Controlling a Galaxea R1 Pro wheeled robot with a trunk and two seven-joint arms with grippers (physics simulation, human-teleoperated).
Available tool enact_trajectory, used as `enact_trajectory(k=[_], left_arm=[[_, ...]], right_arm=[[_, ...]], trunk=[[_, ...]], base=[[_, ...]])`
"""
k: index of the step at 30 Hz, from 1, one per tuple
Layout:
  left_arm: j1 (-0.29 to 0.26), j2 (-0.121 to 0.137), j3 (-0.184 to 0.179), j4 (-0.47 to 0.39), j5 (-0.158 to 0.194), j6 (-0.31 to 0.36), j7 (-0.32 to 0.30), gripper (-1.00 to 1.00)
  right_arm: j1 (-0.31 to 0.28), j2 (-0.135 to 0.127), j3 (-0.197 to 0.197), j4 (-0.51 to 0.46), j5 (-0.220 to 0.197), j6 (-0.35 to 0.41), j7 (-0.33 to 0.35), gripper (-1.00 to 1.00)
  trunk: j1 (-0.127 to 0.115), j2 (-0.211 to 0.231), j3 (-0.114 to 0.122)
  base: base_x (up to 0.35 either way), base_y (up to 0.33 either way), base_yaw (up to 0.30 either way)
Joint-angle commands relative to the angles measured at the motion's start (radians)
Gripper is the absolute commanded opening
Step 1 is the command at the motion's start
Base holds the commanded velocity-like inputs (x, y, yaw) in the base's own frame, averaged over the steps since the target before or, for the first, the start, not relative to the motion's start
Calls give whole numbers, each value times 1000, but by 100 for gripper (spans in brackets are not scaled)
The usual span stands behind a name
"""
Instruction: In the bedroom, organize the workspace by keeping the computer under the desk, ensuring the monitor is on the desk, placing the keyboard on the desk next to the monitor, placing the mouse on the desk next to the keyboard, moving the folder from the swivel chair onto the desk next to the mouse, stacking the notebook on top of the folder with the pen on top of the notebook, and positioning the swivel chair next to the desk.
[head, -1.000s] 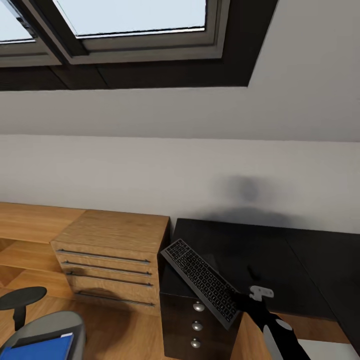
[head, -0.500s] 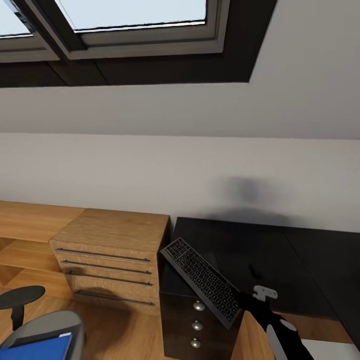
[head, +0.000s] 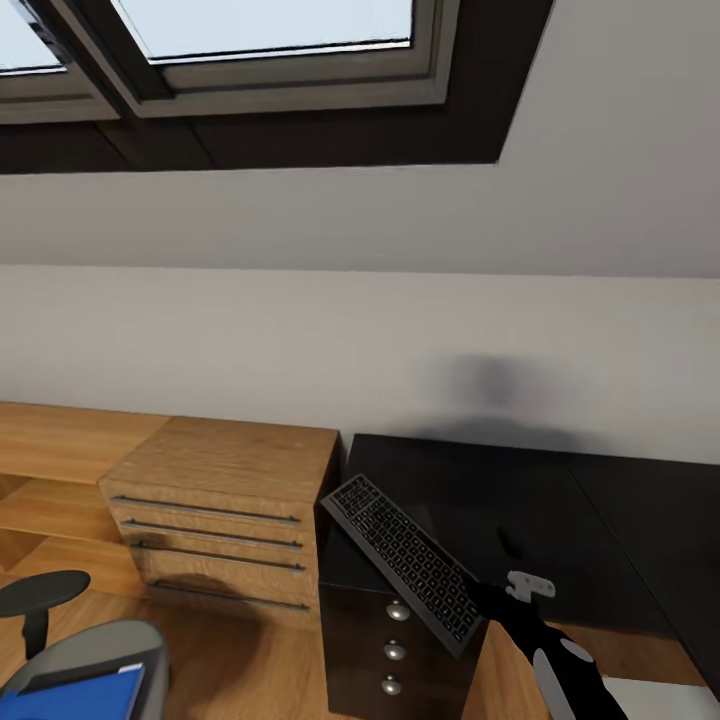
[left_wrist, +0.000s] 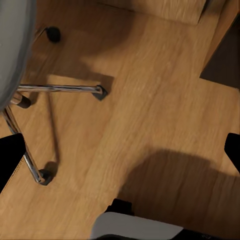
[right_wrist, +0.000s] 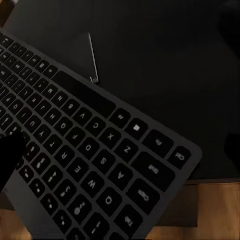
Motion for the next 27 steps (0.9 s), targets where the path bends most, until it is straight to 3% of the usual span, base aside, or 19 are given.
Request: enact_trajectory(k=[1, 12, 17, 18, 20, 21, 24, 26, 27], left_arm=[[-1, 2, -11, 1, -1, -4, 4, 100], [-1, 0, -14, -5, -10, -6, 2, 100], [-1, -16, -15, -134, -8, 24, 0, 100], [-1, -22, -15, -195, -8, 69, 0, 100], [-1, -34, -14, -349, -7, 233, 1, 100], [-1, -41, -12, -461, -6, 365, 1, 100], [-1, -48, -12, -621, -3, 559, 1, 100], [-1, -54, -13, -859, 28, 797, 1, 100], [-1, -54, -13, -939, 55, 854, 1, 100]], right_arm=[[-1, 0, -2, -1, -9, 6, 5, 100], [-1, 2, -3, 0, -10, 2, 6, 100], [-1, 2, -17, -1, -35, 10, 5, 100], [-1, 1, -22, -1, -53, 11, 5, 100], [-1, -1, -29, -6, -100, 32, 5, 100], [-1, -8, -36, -14, -136, 60, 5, 100], [-1, -23, -53, -31, -197, 117, 5, 100], [-2, -38, -72, -62, -308, 196, 2, 100], [-3, -43, -77, -71, -356, 219, -1, 100]], trunk=[[0, -1, -1], [0, -1, -1], [0, -1, -1], [0, -1, -1], [0, -1, -1], [0, -1, -1], [0, -1, -1], [0, -1, -1], [0, -1, -1]], base=[[-233, 0, 0], [-260, 0, 0], [-25, 0, 0], [-7, 0, 0], [-4, 0, 0], [-2, 0, 0], [-1, 0, 0], [0, 0, 0], [0, 0, 0]])
